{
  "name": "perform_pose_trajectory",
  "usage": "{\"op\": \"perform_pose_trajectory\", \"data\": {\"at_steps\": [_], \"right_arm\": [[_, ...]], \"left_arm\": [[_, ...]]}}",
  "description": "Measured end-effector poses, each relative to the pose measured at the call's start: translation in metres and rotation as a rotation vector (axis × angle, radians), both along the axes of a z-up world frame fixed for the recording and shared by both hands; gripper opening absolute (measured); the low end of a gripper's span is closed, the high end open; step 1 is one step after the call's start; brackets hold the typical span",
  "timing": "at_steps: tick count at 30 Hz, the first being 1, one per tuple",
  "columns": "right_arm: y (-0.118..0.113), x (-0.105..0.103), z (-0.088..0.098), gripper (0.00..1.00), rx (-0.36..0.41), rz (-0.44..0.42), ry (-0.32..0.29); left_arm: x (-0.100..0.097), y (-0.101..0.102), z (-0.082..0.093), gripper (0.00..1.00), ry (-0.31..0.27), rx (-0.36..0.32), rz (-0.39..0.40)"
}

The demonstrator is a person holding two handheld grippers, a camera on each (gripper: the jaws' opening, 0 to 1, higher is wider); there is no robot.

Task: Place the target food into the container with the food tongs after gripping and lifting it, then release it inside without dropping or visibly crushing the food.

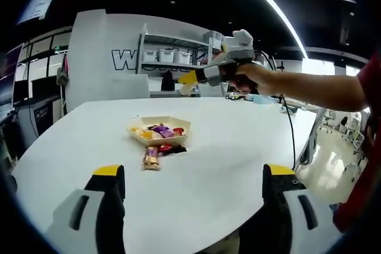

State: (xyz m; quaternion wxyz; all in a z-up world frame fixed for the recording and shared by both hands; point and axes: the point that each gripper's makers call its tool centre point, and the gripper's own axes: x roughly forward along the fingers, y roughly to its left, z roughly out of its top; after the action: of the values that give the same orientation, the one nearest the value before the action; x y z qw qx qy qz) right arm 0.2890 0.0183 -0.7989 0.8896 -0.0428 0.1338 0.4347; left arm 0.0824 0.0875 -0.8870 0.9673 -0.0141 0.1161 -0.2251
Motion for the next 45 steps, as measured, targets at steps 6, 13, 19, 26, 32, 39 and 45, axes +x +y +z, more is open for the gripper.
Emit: {"op": "perform_pose_trajectory", "data": {"at_steps": [6, 13, 19, 26, 32, 39, 45], "right_arm": [[0.002, 0.01, 0.008, 0.18, -0.005, -0.011, -0.025], [0.003, 0.023, 0.005, 0.18, -0.027, -0.036, -0.048], [0.004, 0.025, -0.006, 0.19, -0.029, -0.038, -0.024], [0.002, 0.022, -0.013, 0.2, -0.006, -0.042, 0.0], [0.002, 0.014, -0.025, 0.21, 0.007, -0.034, 0.037], [0.005, -0.001, -0.05, 0.21, -0.001, -0.008, 0.072], [0.009, -0.013, -0.067, 0.21, 0.001, 0.018, 0.113]], "left_arm": [[-0.001, 0.006, -0.001, 0.93, 0.001, -0.004, 0.013], [-0.003, 0.008, 0.001, 0.93, -0.005, -0.004, 0.022], [-0.005, 0.013, 0.0, 0.93, -0.006, -0.004, 0.03], [-0.006, 0.013, -0.003, 0.93, 0.001, -0.006, 0.033], [-0.007, 0.009, -0.004, 0.93, 0.006, -0.001, 0.025], [-0.008, 0.006, -0.004, 0.93, 0.01, 0.006, 0.016], [-0.01, 0.004, -0.005, 0.93, 0.015, 0.013, 0.015]]}}
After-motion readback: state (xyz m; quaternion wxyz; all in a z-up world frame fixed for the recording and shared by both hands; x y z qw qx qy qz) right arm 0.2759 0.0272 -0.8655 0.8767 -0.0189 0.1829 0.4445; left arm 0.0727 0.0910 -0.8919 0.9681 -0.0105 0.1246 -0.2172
